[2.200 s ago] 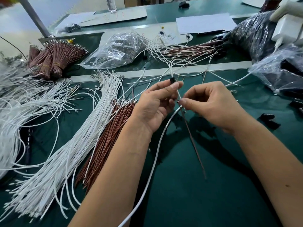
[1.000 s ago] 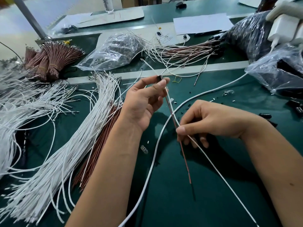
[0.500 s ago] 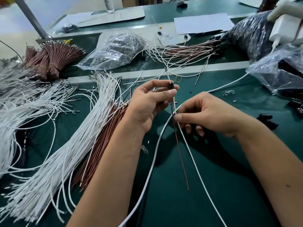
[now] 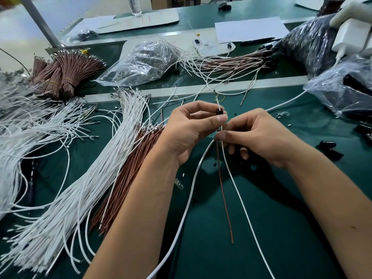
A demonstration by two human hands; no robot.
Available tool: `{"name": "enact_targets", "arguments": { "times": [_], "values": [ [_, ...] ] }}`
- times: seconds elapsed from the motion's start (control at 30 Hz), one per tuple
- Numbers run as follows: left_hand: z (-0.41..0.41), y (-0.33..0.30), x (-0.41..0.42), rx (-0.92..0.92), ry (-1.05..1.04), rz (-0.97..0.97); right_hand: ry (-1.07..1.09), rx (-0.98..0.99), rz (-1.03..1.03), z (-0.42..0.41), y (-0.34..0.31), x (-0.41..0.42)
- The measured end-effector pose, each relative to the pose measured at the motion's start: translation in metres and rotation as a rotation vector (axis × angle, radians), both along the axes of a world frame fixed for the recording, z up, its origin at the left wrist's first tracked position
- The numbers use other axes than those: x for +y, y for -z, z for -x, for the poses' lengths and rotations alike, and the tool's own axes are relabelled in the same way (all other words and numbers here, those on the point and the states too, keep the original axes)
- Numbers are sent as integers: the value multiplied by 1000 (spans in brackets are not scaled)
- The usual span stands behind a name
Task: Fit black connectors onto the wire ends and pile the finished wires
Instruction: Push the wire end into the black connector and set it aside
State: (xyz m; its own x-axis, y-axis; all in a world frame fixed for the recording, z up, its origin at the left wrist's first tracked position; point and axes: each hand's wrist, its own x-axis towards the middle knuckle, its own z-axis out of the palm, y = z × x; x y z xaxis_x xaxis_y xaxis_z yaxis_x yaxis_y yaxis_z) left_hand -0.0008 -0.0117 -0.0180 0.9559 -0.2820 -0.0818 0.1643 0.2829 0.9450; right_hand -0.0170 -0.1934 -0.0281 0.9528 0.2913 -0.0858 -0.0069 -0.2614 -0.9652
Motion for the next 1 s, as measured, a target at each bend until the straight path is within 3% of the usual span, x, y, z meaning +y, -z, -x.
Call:
{"name": "enact_targets", "arguments": {
  "times": [0.63, 0.8, 1.0],
  "values": [
    [1, -3, 0, 3, -20, 29, -4, -32, -37, 0, 0, 2],
    [1, -2, 1, 3, -18, -68, -3, -50, -27, 0, 0, 0],
    [3, -4, 0, -73, -21, 7, 89, -140, -139, -1, 0, 0]
  ]
}}
